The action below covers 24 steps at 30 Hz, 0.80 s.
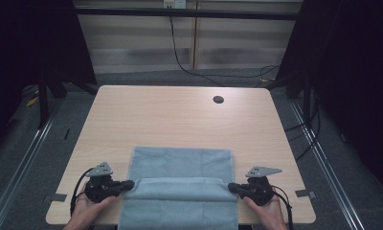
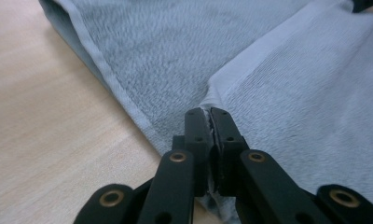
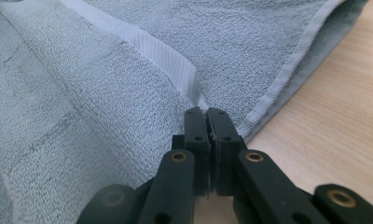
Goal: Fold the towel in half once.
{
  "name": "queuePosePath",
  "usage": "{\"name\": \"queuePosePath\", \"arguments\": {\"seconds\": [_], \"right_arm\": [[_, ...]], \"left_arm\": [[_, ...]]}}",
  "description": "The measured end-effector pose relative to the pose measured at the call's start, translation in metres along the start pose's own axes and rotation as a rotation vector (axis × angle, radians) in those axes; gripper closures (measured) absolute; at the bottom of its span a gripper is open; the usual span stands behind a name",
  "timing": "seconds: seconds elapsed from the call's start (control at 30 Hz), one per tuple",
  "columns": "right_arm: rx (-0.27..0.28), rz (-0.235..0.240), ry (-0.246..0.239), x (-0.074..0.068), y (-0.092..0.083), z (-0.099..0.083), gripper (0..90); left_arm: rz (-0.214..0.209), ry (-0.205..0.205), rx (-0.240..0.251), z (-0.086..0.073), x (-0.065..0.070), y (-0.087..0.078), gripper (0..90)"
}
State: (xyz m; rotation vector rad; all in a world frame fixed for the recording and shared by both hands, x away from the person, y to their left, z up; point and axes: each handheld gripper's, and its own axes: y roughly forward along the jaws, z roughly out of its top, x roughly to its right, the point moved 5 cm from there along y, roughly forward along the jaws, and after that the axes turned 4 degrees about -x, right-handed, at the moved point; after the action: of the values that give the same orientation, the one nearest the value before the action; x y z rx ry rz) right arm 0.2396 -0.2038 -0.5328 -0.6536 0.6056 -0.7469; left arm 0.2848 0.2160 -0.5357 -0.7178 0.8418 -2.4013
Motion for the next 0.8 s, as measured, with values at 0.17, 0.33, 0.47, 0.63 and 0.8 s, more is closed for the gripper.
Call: {"name": "queuePosePath", "arguments": {"seconds": [0.17, 0.33, 0.47, 0.63, 0.8], "right_arm": [[-0.001, -0.005, 0.009, 0.012, 0.006, 0.009, 87.5], [0.007, -0.050, 0.008, 0.031, 0.017, 0.027, 87.5], [0.012, -0.071, 0.027, 0.046, 0.026, 0.043, 87.6], [0.032, -0.055, 0.068, 0.064, 0.037, 0.058, 87.6], [0.037, -0.044, 0.106, 0.076, 0.046, 0.071, 87.7]], "left_arm": [[0.021, 0.006, 0.003, 0.009, -0.006, 0.007, 86.7], [0.046, -0.004, -0.005, 0.026, -0.022, 0.017, 86.7], [0.035, -0.031, 0.006, 0.041, -0.040, 0.026, 86.8], [0.060, -0.050, -0.002, 0.058, -0.058, 0.035, 86.8], [0.086, -0.084, 0.010, 0.076, -0.075, 0.047, 86.9]]}}
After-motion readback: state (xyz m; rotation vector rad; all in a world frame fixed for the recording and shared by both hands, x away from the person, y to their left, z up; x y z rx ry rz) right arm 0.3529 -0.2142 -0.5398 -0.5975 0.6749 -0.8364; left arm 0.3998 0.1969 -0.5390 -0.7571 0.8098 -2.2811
